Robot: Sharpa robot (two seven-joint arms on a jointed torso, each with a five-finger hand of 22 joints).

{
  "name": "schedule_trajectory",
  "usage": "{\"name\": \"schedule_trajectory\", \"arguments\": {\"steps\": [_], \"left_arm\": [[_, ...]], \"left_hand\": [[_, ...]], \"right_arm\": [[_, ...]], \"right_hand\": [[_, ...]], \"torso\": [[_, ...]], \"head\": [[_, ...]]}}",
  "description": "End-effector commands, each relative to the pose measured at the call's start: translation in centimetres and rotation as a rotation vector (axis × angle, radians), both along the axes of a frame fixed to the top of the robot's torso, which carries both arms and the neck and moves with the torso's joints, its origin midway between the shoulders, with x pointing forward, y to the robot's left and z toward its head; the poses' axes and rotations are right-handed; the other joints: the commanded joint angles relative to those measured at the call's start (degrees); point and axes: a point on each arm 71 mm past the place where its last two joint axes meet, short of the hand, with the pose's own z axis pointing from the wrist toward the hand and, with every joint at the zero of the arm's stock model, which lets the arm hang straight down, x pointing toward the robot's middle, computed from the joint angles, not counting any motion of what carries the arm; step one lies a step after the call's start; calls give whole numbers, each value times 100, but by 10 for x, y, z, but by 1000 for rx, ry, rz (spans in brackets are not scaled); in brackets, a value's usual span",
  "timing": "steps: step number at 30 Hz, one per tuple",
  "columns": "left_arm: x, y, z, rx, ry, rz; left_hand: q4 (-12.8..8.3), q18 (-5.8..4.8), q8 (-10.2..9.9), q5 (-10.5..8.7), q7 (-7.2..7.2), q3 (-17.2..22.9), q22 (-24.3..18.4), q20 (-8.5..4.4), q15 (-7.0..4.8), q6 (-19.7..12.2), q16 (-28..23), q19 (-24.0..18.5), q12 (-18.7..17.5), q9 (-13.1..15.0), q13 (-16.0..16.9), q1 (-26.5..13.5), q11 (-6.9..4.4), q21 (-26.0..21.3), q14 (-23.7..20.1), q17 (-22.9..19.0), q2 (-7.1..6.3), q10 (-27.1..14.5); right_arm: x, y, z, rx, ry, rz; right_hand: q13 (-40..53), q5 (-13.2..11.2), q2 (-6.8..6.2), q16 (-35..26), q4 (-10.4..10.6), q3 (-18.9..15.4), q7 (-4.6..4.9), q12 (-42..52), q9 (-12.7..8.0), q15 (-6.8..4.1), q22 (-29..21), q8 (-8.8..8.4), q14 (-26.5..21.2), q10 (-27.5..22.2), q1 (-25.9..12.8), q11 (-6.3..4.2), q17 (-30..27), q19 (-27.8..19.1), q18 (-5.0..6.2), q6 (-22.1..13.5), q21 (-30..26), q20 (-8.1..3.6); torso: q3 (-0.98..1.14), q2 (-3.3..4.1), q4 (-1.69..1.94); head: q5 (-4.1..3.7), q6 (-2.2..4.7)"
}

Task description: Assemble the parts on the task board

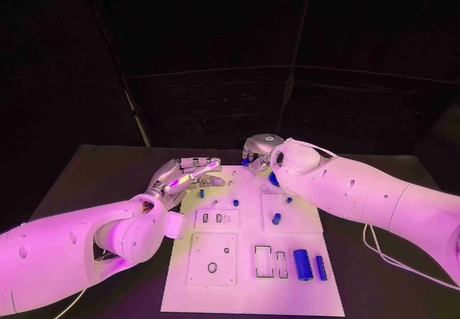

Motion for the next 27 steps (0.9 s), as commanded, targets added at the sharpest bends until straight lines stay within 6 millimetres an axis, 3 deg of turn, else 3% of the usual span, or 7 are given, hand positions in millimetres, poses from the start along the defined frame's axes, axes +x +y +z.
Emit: {"name": "schedule_trajectory", "arguments": {"steps": [1, 27], "left_arm": [[0, -2, 2, -3, -12, -13], [1, -2, 3, 0, -12, -14]], "left_hand": [[-47, 75, -35, -9, 89, -2, -10, 8, 3, -21, -36, 39, -27, -7, -4, 38, 40, -10, 31, 10, 32, -9], [-62, 75, -40, -9, 91, 7, -13, 8, 3, -23, -43, 41, -34, -7, -4, 44, 41, -13, 33, 12, 37, -11]], "right_arm": [[1, 0, -2, -30, 25, 7], [8, -3, -8, -59, 79, -21]], "right_hand": [[6, -23, 0, -31, 37, -9, 27, 35, 7, 11, -6, 7, -27, -39, -25, 8, -2, -40, 52, 44, -39, 10], [23, -198, 57, -37, 182, -37, 65, 145, 8, 44, -35, -2, -50, -47, -115, 39, -29, -75, 57, 224, -49, 46]], "torso": [[0, 0, 1], [5, -3, -5]], "head": [[2, -3], [16, -22]]}}
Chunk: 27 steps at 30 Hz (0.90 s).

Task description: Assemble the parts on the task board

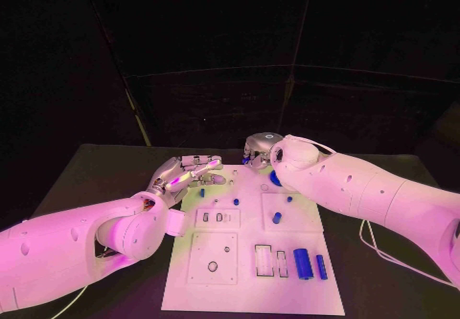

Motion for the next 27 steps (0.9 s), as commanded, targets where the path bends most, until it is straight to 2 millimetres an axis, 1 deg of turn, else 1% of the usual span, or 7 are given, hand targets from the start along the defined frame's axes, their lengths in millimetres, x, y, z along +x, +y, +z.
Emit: {"name": "schedule_trajectory", "arguments": {"steps": [1, 5, 10, 15, 23, 27], "left_arm": [[0, -1, 1, -1, -9, -13], [0, -1, 1, -1, -9, -13], [0, -1, 2, -1, -9, -12], [0, -1, 2, 0, -9, -11], [0, 1, 2, 1, -10, -7], [0, 2, 2, 2, -11, -3]], "left_hand": [[-30, 75, -20, -9, 91, 7, -8, 8, 3, -23, -19, 42, -34, -7, -4, 22, 42, -13, 33, 7, 15, -11], [-30, 75, -20, -9, 91, 7, -8, 8, 3, -23, -19, 42, -34, -7, -4, 22, 42, -13, 33, 7, 15, -11], [-30, 75, -20, -9, 91, 7, -8, 8, 3, -23, -19, 42, -34, -7, -4, 22, 42, -13, 33, 7, 15, -11], [-30, 75, -20, -9, 91, 7, -8, 8, 3, -23, -19, 42, -34, -7, -4, 22, 42, -13, 33, 7, 15, -11], [-30, 75, -20, -9, 91, 7, -8, 8, 3, -23, -19, 42, -34, -7, -4, 22, 42, -13, 33, 7, 15, -11], [-38, 74, -25, -9, 92, 12, -11, 8, 4, -26, -25, 42, -39, -7, -5, 22, 43, -15, 33, 9, 17, -14]], "right_arm": [[1, -3, -8, -34, 45, -11], [1, -3, -8, -25, 40, -13], [2, -5, -6, 6, 17, -12], [2, -6, -3, 43, -8, -8], [-1, -9, 4, 125, -73, 13], [-4, -11, 8, 159, -95, 27]], "right_hand": [[8, -29, 8, -15, 34, 1, 8, 32, 9, 24, -6, -3, -30, -25, -73, 18, -5, -35, 56, 48, -26, 6], [20, -27, 32, 17, 84, 1, -3, 95, 19, 16, 28, 23, -17, 23, -80, 7, 37, -16, 53, 168, -3, 6], [27, 46, 72, 117, 138, 49, -61, 174, 34, -21, 166, 67, 36, 155, -58, -42, 181, 75, 33, 351, 84, -18], [17, 64, 89, 197, 164, 113, -102, 204, 53, -55, 313, 104, 73, 285, -19, -86, 295, 173, 9, 508, 180, -50], [3, 64, 67, 248, 181, 157, -118, 202, 64, -76, 476, 110, 90, 390, 1, -111, 375, 275, -20, 597, 281, -73], [-1, 66, 60, 256, 181, 171, -126, 198, 66, -81, 495, 110, 93, 414, 12, -118, 386, 288, -23, 615, 296, -78]], "torso": [[-1, 0, 1], [-1, 0, -1], [-1, -1, -2], [-2, -4, -5], [6, -5, -7], [1, -5, -11]], "head": [[-1, 1], [2, 1], [3, 2], [-4, 2], [-14, 15], [-17, 24]]}}
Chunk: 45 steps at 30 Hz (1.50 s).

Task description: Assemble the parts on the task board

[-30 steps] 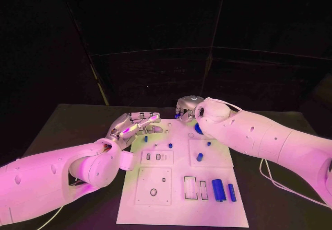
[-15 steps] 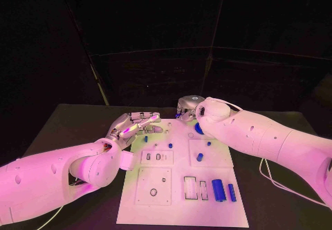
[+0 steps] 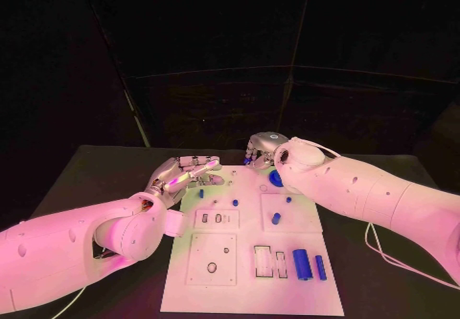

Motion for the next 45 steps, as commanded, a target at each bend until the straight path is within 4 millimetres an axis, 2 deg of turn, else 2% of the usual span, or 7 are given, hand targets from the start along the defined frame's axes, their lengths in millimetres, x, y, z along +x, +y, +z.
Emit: {"name": "schedule_trajectory", "arguments": {"steps": [1, 7, 18, 21, 39, 41, 45], "left_arm": [[0, 0, 2, -1, -12, -7], [0, 2, 2, 0, -13, -3], [1, 5, 2, 2, -15, 3], [1, 7, 2, 3, -16, 7], [4, 16, 5, 8, -30, 29], [5, 17, 5, 8, -33, 31], [6, 18, 6, 10, -36, 35]], "left_hand": [[-38, 74, -26, -9, 92, 11, -4, 8, 4, -26, -25, 42, -39, -7, -5, 22, 43, -15, 33, 5, 17, -14], [-38, 74, -26, -9, 92, 11, -4, 8, 4, -26, -25, 42, -39, -7, -5, 22, 43, -15, 33, 5, 17, -14], [-38, 74, -26, -9, 92, 11, -4, 8, 4, -26, -25, 42, -39, -7, -5, 22, 43, -15, 33, 5, 17, -14], [-38, 74, -26, -9, 92, 11, -4, 8, 4, -26, -25, 42, -39, -7, -5, 22, 43, -15, 33, 5, 17, -14], [-54, 74, -32, -9, 93, 21, -8, 8, 5, -27, -32, 43, -45, -7, -5, 30, 44, -18, 34, 7, 21, -16], [-54, 74, -32, -9, 93, 21, -8, 8, 5, -27, -32, 43, -45, -7, -5, 30, 44, -18, 34, 7, 21, -16], [-54, 74, -32, -9, 93, 21, -8, 8, 5, -27, -32, 43, -45, -7, -5, 30, 44, -18, 34, 7, 21, -16]], "right_arm": [[-3, 1, 8, 74, -56, 26], [-6, -2, 11, 97, -77, 36], [-16, -7, 17, 147, -108, 65], [-21, -6, 19, 160, -107, 79], [-44, 21, 22, 179, -52, 178], [-45, 24, 22, 177, -47, 185], [-46, 29, 21, 174, -39, 194]], "right_hand": [[-10, 29, 23, 36, -1, 37, 14, 15, -5, -7, 12, -13, 19, 32, 50, -4, 11, 41, -23, 38, 25, -16], [-12, 31, 16, 37, -1, 40, 12, 12, -5, -8, 13, -15, 19, 37, 52, -6, 12, 43, -23, 41, 27, -18], [-24, 78, -11, 50, 1, 65, 12, -12, -7, -14, 30, -32, 23, 64, 67, -10, 32, 55, -26, 54, 46, -27], [-25, 83, -15, 51, 2, 67, 13, -14, -7, -15, 32, -34, 23, 67, 67, -9, 32, 56, -27, 55, 48, -27], [-35, 125, -43, 50, 7, 86, 17, -39, -11, -15, 26, -55, 21, 79, 74, -7, 27, 53, -27, 55, 52, -31], [-38, 130, -49, 48, 8, 89, 18, -47, -12, -14, 22, -60, 20, 76, 75, -6, 23, 50, -27, 53, 51, -31], [-42, 145, -51, 49, 12, 101, 20, -62, -14, -12, 20, -69, 19, 72, 79, -3, 24, 47, -27, 52, 51, -31]], "torso": [[-1, 1, -3], [2, 3, 8], [-7, 0, 5], [-3, -1, 1], [-14, 6, 11], [-12, 11, 18], [-5, 12, 17]], "head": [[3, 5], [-3, 2], [10, 5], [24, 1], [38, 24], [28, 39], [30, 18]]}}
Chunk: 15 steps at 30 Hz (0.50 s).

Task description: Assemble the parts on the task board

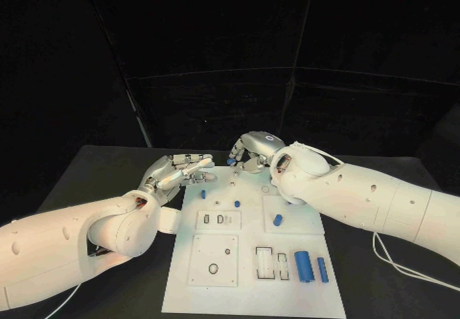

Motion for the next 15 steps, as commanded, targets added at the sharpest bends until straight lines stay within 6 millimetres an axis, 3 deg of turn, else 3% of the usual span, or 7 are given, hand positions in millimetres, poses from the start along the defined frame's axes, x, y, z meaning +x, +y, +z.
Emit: {"name": "schedule_trajectory", "arguments": {"steps": [1, 15], "left_arm": [[1, 0, 3, -4, -23, -6], [2, 0, 3, -3, -26, -4]], "left_hand": [[-30, 74, -33, -9, 93, -3, -5, 8, 5, -27, -32, 43, -22, -7, -4, 30, 44, -18, 34, 9, 21, -16], [-30, 74, -33, -9, 93, -3, -5, 8, 5, -27, -32, 43, -22, -7, -4, 30, 44, -18, 34, 9, 21, -16]], "right_arm": [[0, 4, 0, -11, 15, 19], [3, 13, -6, -36, 30, 28]], "right_hand": [[-7, 32, -11, 19, 3, 41, 1, -38, -8, -13, -4, -36, 20, 31, 41, -3, -3, 25, -27, 34, 12, -10], [-12, 84, -21, 11, 16, 66, 5, -67, -10, -9, -13, -52, 14, 34, 41, 2, -17, 16, -26, 40, 11, -9]], "torso": [[4, 2, -3], [5, -1, -8]], "head": [[4, -24], [34, -64]]}}
